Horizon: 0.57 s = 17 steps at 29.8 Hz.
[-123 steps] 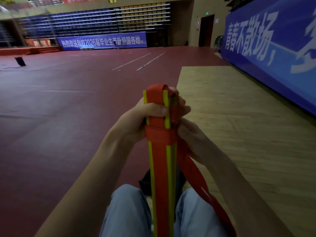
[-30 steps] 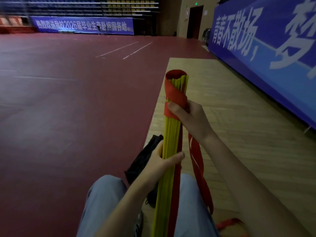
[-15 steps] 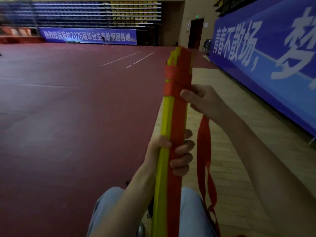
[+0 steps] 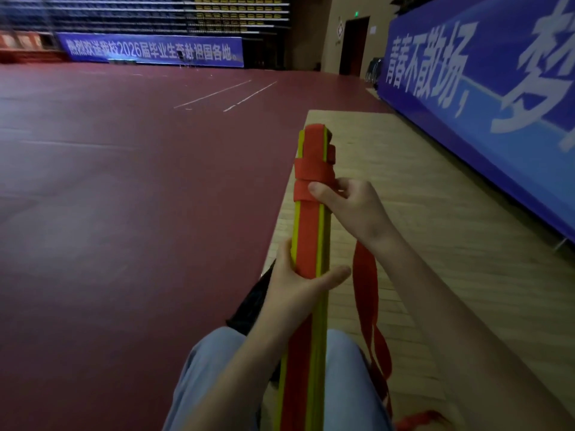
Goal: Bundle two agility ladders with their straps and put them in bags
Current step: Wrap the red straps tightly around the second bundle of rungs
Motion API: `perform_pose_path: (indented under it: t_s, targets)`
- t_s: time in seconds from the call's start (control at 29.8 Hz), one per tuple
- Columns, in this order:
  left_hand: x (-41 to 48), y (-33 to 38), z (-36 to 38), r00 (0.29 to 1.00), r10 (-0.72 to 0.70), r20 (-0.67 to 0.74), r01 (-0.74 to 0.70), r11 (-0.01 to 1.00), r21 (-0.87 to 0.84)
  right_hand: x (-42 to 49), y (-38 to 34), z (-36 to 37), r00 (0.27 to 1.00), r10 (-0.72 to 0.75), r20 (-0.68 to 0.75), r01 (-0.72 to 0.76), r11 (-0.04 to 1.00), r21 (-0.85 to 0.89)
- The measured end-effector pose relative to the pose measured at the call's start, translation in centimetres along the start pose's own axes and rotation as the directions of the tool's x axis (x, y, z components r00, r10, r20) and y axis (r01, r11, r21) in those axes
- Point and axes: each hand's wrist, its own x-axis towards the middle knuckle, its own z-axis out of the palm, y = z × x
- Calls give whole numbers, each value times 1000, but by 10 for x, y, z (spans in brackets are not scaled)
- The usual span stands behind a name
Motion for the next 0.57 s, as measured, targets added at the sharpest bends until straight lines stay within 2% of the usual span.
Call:
perform_pose_path:
  t_s: [0.03, 0.07, 0.13, 0.2, 0.24, 0.3, 0.34, 0.37, 0.4, 0.47, 0.54, 0.57]
  targets:
    - [-1, -3, -1, 997, 58, -57, -54, 996, 70, 0, -1, 1, 1000, -15, 7, 15, 1000, -16]
    - [-2, -3, -2, 996, 53, -67, -46, 994, 97, -1, -2, 0, 998, -39, 39, 39, 999, -12]
    - [-2, -4, -11, 1000, -21, -13, 21, 999, -37, -4, -1, -7, 981, -74, 181, 71, 997, 23]
    - [0, -5, -20, 980, -62, 192, 117, 949, -294, -5, 3, -12, 952, -79, 296, 55, 994, 91]
    - [1, -8, -21, 950, -24, 312, 154, 903, -401, -4, 5, -13, 941, -82, 330, 35, 989, 147]
    - [4, -15, -17, 839, 98, 536, 258, 796, -548, 0, 9, -8, 920, -92, 382, -8, 968, 252]
    - [6, -18, -13, 780, 173, 602, 294, 747, -596, 1, 11, -6, 914, -93, 396, -20, 962, 272]
    - [7, -22, -11, 750, 223, 622, 297, 727, -619, 1, 12, -4, 914, -97, 395, -18, 961, 277]
    - [8, -22, -9, 764, 203, 613, 299, 730, -614, 2, 14, -3, 921, -99, 377, -11, 960, 280]
    - [8, -20, -11, 846, 20, 533, 327, 769, -549, 0, 16, -3, 948, -67, 310, -23, 961, 276]
    - [4, -16, -14, 945, -154, 290, 263, 884, -386, 2, 17, -3, 977, -13, 215, -40, 970, 241]
    - [4, -18, -15, 963, -170, 209, 232, 918, -320, 4, 17, -2, 986, 13, 164, -45, 980, 195]
